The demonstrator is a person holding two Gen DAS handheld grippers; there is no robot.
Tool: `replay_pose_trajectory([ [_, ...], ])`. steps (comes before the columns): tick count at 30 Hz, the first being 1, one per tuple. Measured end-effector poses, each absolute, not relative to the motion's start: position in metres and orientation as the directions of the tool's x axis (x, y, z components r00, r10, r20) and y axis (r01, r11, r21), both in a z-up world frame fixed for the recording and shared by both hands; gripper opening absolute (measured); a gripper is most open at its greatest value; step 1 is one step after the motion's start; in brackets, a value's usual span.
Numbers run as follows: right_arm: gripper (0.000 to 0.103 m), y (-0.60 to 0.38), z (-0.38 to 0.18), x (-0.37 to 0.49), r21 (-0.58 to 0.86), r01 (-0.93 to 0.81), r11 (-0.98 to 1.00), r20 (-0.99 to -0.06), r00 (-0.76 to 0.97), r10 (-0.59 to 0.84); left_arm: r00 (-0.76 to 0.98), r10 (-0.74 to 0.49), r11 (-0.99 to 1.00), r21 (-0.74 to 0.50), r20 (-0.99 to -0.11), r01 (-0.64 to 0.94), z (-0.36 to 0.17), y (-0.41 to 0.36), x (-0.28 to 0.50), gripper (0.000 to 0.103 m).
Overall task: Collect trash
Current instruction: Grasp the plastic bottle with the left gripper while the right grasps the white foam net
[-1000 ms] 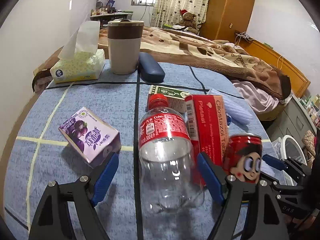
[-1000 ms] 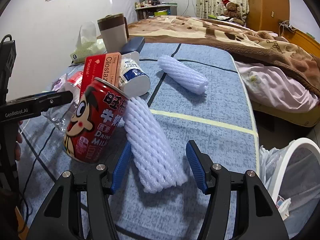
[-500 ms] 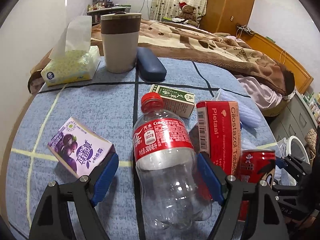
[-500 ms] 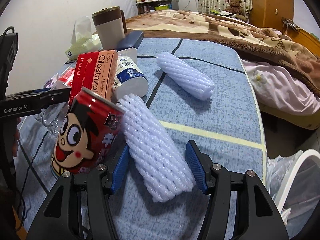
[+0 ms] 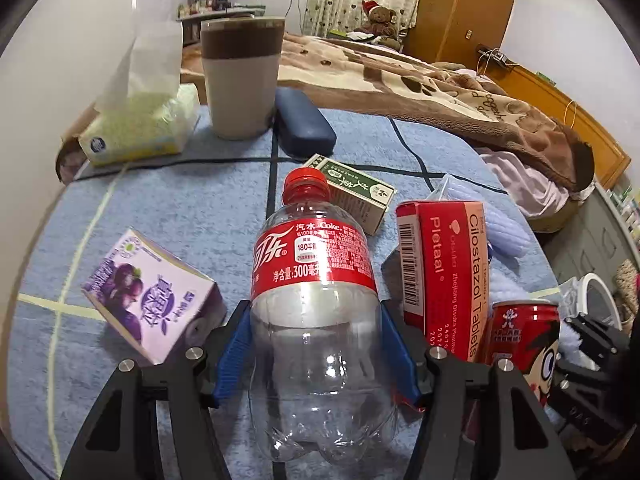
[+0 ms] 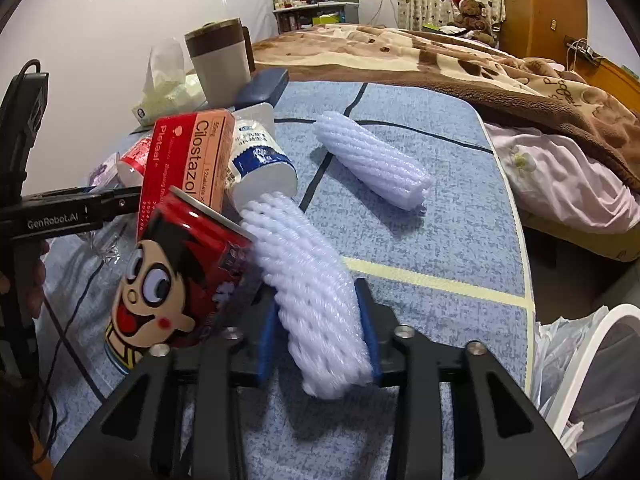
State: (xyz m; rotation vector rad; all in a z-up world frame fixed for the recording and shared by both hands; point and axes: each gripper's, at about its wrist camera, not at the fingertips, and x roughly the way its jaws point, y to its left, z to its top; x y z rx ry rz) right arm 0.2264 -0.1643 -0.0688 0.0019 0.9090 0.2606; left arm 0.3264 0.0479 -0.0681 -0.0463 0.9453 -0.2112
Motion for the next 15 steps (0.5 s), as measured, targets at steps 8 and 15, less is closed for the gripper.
replay_pose_trajectory([
  [8, 0.025, -0.169, -0.064, 0.220, 0.124, -0.209, 0.970, -0.757, 0.612, 0.229, 0.595, -0.195, 0.980, -0.133, -0.779, 0.146, -0.061, 0.051, 0.312, 0.062],
  [15, 0.022, -0.175, -0.054, 0.207, 0.129, -0.179, 0.975, -0.725, 0.655, 0.216, 0.631, -0.195, 0.981, -0.136, -0.751, 0.141, -0.047, 0.051, 0.291, 0.062],
])
